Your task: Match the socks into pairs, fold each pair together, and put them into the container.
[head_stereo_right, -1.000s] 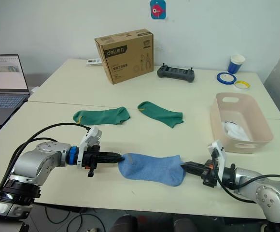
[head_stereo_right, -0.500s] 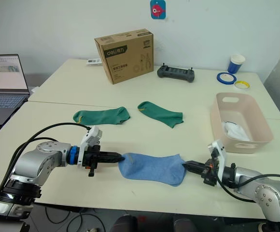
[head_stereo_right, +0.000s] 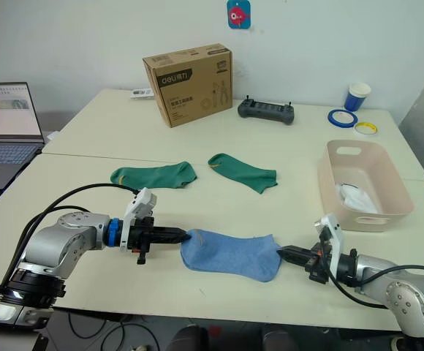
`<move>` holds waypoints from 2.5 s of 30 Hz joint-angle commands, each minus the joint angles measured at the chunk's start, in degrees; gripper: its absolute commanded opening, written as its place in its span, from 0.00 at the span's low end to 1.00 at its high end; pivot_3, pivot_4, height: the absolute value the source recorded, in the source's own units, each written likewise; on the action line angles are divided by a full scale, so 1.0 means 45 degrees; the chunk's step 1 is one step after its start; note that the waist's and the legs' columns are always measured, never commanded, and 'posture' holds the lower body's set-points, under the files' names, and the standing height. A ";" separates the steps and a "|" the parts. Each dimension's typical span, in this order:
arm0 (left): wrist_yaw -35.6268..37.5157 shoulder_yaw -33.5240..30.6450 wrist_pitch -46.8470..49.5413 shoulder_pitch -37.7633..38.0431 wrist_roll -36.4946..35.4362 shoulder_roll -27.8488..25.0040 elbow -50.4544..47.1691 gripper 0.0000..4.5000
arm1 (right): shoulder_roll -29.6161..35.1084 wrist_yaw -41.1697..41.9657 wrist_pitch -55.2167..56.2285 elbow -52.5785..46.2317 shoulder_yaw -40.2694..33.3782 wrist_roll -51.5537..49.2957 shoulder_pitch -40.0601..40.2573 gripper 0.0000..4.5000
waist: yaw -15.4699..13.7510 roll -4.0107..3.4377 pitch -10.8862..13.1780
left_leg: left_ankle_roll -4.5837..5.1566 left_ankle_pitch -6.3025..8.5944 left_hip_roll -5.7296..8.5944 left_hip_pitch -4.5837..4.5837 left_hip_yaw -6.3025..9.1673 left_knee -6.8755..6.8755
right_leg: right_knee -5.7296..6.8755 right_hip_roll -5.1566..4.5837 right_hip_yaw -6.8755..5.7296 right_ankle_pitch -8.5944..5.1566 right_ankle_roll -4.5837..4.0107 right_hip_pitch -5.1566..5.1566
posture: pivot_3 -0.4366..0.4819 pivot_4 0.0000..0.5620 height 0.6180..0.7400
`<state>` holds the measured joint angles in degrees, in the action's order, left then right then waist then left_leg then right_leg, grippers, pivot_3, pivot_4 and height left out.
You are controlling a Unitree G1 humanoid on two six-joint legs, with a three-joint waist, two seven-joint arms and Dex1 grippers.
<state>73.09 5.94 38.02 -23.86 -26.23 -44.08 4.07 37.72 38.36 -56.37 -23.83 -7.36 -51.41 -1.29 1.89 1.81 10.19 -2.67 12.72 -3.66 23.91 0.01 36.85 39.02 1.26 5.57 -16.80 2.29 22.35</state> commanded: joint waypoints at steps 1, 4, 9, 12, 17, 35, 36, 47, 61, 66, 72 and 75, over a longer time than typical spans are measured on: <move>-0.0011 -0.0190 -0.0479 0.0078 0.0124 -0.0074 -0.0177 0.00 | 0.0024 0.0264 0.0322 -0.0142 -0.0065 0.0023 -0.0145 0.16 | -0.0001 0.0000 0.0000 | 0.0000 0.0000 0.0000 0.0000 0.0000 0.0000 | 0.0000 0.0000 0.0000 0.0000 0.0000 0.0000 | 0.48 0.27 1.00; -0.0052 -0.0323 -0.0491 0.0150 0.0116 -0.0131 -0.0138 0.14 | 0.0109 0.0371 0.0342 -0.0136 -0.0207 0.0077 -0.0121 0.39 | 0.0000 0.0000 0.0000 | 0.0000 0.0000 -0.0001 0.0000 0.0000 -0.0001 | 0.0000 0.0000 0.0001 0.0000 0.0000 0.0000 | 0.48 0.27 1.00; 0.0299 -0.0741 -0.0562 0.0056 0.0113 -0.0748 0.0353 0.50 | 0.0604 0.0584 0.0571 -0.0126 -0.0814 0.0249 -0.0027 0.79 | 0.0006 0.0000 0.0000 | 0.0000 0.0000 0.0000 0.0000 -0.0001 0.0000 | 0.0000 0.0000 0.0001 0.0000 0.0000 0.0000 | 0.48 0.27 1.00; 0.0426 -0.0854 -0.0884 -0.0198 0.0170 -0.0955 0.0647 0.72 | 0.0892 0.0660 0.0664 -0.0388 -0.1116 0.0097 -0.0311 1.00 | 0.0003 0.0000 0.0000 | 0.0000 0.0000 -0.0001 -0.0001 0.0000 -0.0001 | 0.0000 0.0000 -0.0001 -0.0001 -0.0002 0.0002 | 0.48 0.27 1.00; 0.0443 -0.1144 -0.0960 -0.0944 -0.0515 -0.0409 0.0061 0.79 | 0.1121 0.0683 0.1271 -0.1184 -0.0495 0.0658 -0.1078 1.00 | -0.0006 0.0001 0.0000 | 0.0000 0.0000 0.0001 0.0001 -0.0003 0.0002 | 0.0000 -0.0002 0.0000 0.0000 -0.0001 0.0000 | 0.48 0.27 1.00; 0.0931 0.1384 -0.7557 0.0160 0.3028 0.0617 0.0342 0.00 | 0.1181 0.1780 0.7365 -0.0181 0.5203 0.8266 -0.0919 0.01 | -0.0013 0.0000 0.0000 | 0.0000 0.0000 0.0001 0.0002 -0.0016 0.0016 | 0.0003 -0.0001 0.0009 -0.0006 -0.0003 0.0002 | 0.48 0.27 1.00; 0.0917 0.1436 -0.7922 0.0171 0.3290 0.0588 0.0686 0.00 | 0.1265 0.1894 0.7553 0.0025 0.5199 0.8437 -0.0745 0.01 | -0.0015 0.0000 0.0000 | 0.0000 0.0000 0.0002 0.0001 -0.0018 0.0019 | 0.0001 -0.0003 0.0009 -0.0005 -0.0001 -0.0002 | 0.48 0.27 1.00; 0.0992 0.1429 -0.8142 0.0513 0.3539 0.0696 0.1281 0.00 | 0.1557 0.2503 0.8193 0.0524 0.4402 0.8734 -0.0046 0.01 | -0.0019 -0.0001 -0.0001 | 0.0000 0.0000 0.0000 -0.0005 -0.0010 0.0016 | 0.0005 -0.0001 0.0002 -0.0001 0.0006 -0.0008 | 0.48 0.27 1.00; 0.1783 0.1379 -0.7896 0.0686 0.2969 0.0526 0.0221 0.00 | 0.0463 0.2551 0.7552 -0.0110 0.4976 0.8464 -0.0487 0.01 | -0.0009 -0.0002 -0.0001 | 0.0000 0.0000 -0.0005 -0.0009 -0.0004 0.0014 | 0.0010 0.0007 0.0001 -0.0001 0.0007 -0.0007 | 0.48 0.27 1.00; 0.1336 0.1652 -0.8224 0.1113 0.3882 0.0375 0.0818 0.00 | 0.1322 0.3130 0.8072 0.0120 0.5308 0.9245 0.0051 0.01 | -0.0012 -0.0003 -0.0003 | 0.0000 0.0000 0.0002 -0.0010 -0.0012 0.0019 | 0.0009 0.0000 0.0006 0.0000 0.0008 -0.0008 | 0.48 0.27 1.00; 0.1166 0.1433 -0.7999 0.1167 0.3602 0.0339 0.0791 0.00 | 0.1923 0.3302 0.8422 0.0086 0.4568 0.9093 0.0407 0.01 | -0.0017 0.0001 -0.0034 | 0.0000 0.0000 -0.0001 -0.0029 -0.0009 0.0018 | 0.0013 0.0001 0.0004 -0.0003 0.0001 -0.0021 | 0.48 0.27 1.00; 0.1236 0.0998 -0.6783 0.0934 0.2411 0.0565 0.0205 0.00 | 0.1754 0.3215 0.7734 -0.0461 0.3775 0.8180 0.0409 0.01 | -0.0014 0.0001 -0.0034 | 0.0000 -0.0001 -0.0001 -0.0029 -0.0012 0.0024 | 0.0015 0.0000 0.0008 0.0000 -0.0006 -0.0022 | 0.48 0.27 1.00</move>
<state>78.30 12.75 4.55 -19.05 -12.58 -41.60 7.01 45.42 52.96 -19.60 -23.90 12.78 -12.30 0.62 1.82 1.81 10.04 -2.67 12.71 -3.67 23.79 -0.05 36.96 39.09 1.26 5.61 -16.80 2.26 22.25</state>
